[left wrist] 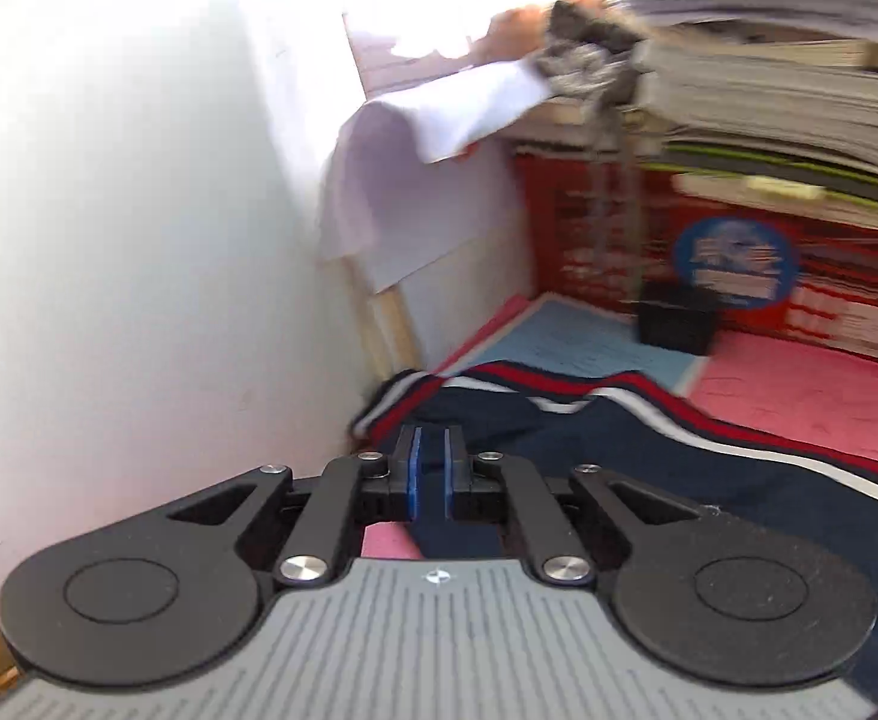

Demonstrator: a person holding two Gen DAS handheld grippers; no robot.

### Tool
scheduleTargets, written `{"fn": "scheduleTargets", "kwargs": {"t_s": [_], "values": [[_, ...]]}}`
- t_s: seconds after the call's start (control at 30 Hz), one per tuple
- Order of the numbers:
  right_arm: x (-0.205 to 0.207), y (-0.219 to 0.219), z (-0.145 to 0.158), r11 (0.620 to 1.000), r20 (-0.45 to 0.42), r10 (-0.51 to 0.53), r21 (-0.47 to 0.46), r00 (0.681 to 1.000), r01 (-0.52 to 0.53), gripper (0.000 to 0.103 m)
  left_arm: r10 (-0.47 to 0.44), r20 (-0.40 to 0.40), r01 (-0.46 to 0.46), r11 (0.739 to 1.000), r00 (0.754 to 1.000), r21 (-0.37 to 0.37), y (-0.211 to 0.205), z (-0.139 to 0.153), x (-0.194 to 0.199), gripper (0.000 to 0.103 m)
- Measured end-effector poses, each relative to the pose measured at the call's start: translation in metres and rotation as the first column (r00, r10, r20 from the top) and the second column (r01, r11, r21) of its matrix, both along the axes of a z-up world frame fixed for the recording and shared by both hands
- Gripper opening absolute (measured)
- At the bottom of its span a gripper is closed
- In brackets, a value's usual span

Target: Fold clothes

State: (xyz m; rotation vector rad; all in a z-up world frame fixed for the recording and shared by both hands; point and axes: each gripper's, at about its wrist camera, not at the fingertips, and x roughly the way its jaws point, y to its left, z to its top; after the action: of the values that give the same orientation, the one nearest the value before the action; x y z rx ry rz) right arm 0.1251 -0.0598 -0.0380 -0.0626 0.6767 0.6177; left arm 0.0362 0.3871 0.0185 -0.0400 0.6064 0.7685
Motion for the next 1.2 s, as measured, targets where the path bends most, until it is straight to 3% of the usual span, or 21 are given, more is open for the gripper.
{"fn": "scheduleTargets", "kwargs": {"t_s": [0.07, 0.1, 0.17, 0.23, 0.27, 0.33, 0.37, 0.43, 0.47, 0.5, 0.53, 0.57, 0.63, 0.7, 0.8, 0.87, 0.97, 1.0, 1.07, 1.13, 1.2], "values": [[-0.001, -0.003, 0.007, 0.998, -0.034, 0.037, 0.058, 0.999, -0.035, 0.038, -0.244, 0.052, 0.246, 0.969, 0.968, -0.031, -0.054, 0.007, -0.003, 0.014], [-0.003, -0.001, 0.009, 0.997, -0.030, 0.057, 0.044, 0.998, -0.056, 0.038, -0.382, 0.093, 0.389, 0.918, 0.919, -0.072, -0.086, 0.005, -0.002, 0.017], [-0.006, 0.001, 0.011, 0.996, 0.024, 0.085, -0.031, 0.996, -0.084, 0.038, -0.561, 0.137, 0.577, 0.801, 0.816, -0.158, -0.136, -0.005, 0.007, 0.020], [-0.003, -0.007, 0.009, 0.990, 0.085, 0.071, -0.129, 0.994, -0.059, 0.038, -0.659, 0.135, 0.670, 0.702, 0.740, -0.240, -0.175, -0.028, 0.027, 0.021], [0.003, -0.018, 0.007, 0.983, 0.113, 0.033, -0.183, 0.993, -0.012, 0.038, -0.685, 0.115, 0.687, 0.676, 0.719, -0.266, -0.189, -0.041, 0.037, 0.021], [0.023, -0.057, 0.002, 0.961, 0.123, -0.115, -0.239, 0.986, 0.141, 0.038, -0.696, 0.060, 0.683, 0.680, 0.716, -0.267, -0.212, -0.061, 0.047, 0.021], [0.035, -0.078, 0.002, 0.950, 0.110, -0.182, -0.237, 0.977, 0.203, 0.037, -0.698, 0.056, 0.690, 0.687, 0.714, -0.228, -0.215, -0.068, 0.051, 0.021], [0.062, -0.144, -0.004, 0.895, 0.155, -0.354, -0.230, 0.922, 0.382, 0.048, -0.686, 0.004, 0.679, 0.721, 0.728, -0.139, -0.219, -0.072, 0.060, 0.021], [0.065, -0.166, -0.001, 0.821, 0.181, -0.465, -0.276, 0.866, 0.499, 0.048, -0.671, -0.023, 0.666, 0.739, 0.741, -0.099, -0.221, -0.073, 0.064, 0.022], [0.069, -0.187, 0.002, 0.730, 0.213, -0.567, -0.319, 0.796, 0.605, 0.046, -0.640, -0.057, 0.637, 0.768, 0.766, -0.064, -0.221, -0.073, 0.070, 0.033], [0.073, -0.209, 0.005, 0.622, 0.251, -0.656, -0.355, 0.712, 0.698, 0.044, -0.606, -0.089, 0.606, 0.795, 0.791, -0.027, -0.220, -0.073, 0.075, 0.032], [0.056, -0.227, 0.013, 0.688, 0.198, -0.651, -0.256, 0.733, 0.679, 0.044, -0.572, -0.117, 0.576, 0.817, 0.812, 0.004, -0.219, -0.072, 0.079, 0.032], [0.005, -0.250, 0.029, 0.832, 0.125, -0.549, -0.010, 0.826, 0.555, 0.045, -0.543, -0.115, 0.544, 0.839, 0.832, -0.028, -0.217, -0.060, 0.067, 0.028], [-0.046, -0.242, 0.039, 0.916, 0.167, -0.399, 0.035, 0.902, 0.399, 0.051, -0.644, -0.022, 0.639, 0.762, 0.765, -0.102, -0.225, -0.045, 0.030, 0.030], [-0.117, -0.213, 0.041, 0.991, 0.212, -0.136, 0.027, 0.968, 0.133, 0.063, -0.758, 0.085, 0.759, 0.631, 0.647, -0.159, -0.245, -0.028, -0.024, 0.037], [-0.156, -0.187, 0.033, 0.999, 0.199, 0.032, 0.025, 0.980, -0.038, 0.065, -0.820, 0.091, 0.818, 0.543, 0.565, -0.191, -0.269, -0.029, -0.061, 0.047], [-0.204, -0.158, 0.018, 0.972, 0.159, 0.227, 0.026, 0.961, -0.234, 0.072, -0.878, 0.095, 0.865, 0.435, 0.469, -0.249, -0.291, -0.038, -0.102, 0.049], [-0.220, -0.152, 0.010, 0.962, 0.157, 0.273, -0.024, 0.949, -0.272, 0.073, -0.888, 0.062, 0.870, 0.428, 0.455, -0.246, -0.297, -0.044, -0.114, 0.049], [-0.249, -0.151, -0.007, 0.946, 0.143, 0.304, -0.162, 0.942, -0.281, 0.073, -0.884, -0.024, 0.861, 0.461, 0.467, -0.215, -0.301, -0.056, -0.134, 0.050], [-0.267, -0.179, -0.016, 0.960, 0.159, 0.258, -0.158, 0.953, -0.233, 0.074, -0.867, -0.065, 0.848, 0.498, 0.495, -0.184, -0.292, -0.061, -0.151, 0.058], [-0.268, -0.219, -0.011, 0.990, 0.103, 0.110, -0.097, 0.989, -0.100, 0.074, -0.844, -0.074, 0.829, 0.536, 0.531, -0.160, -0.276, -0.060, -0.167, 0.066]]}}
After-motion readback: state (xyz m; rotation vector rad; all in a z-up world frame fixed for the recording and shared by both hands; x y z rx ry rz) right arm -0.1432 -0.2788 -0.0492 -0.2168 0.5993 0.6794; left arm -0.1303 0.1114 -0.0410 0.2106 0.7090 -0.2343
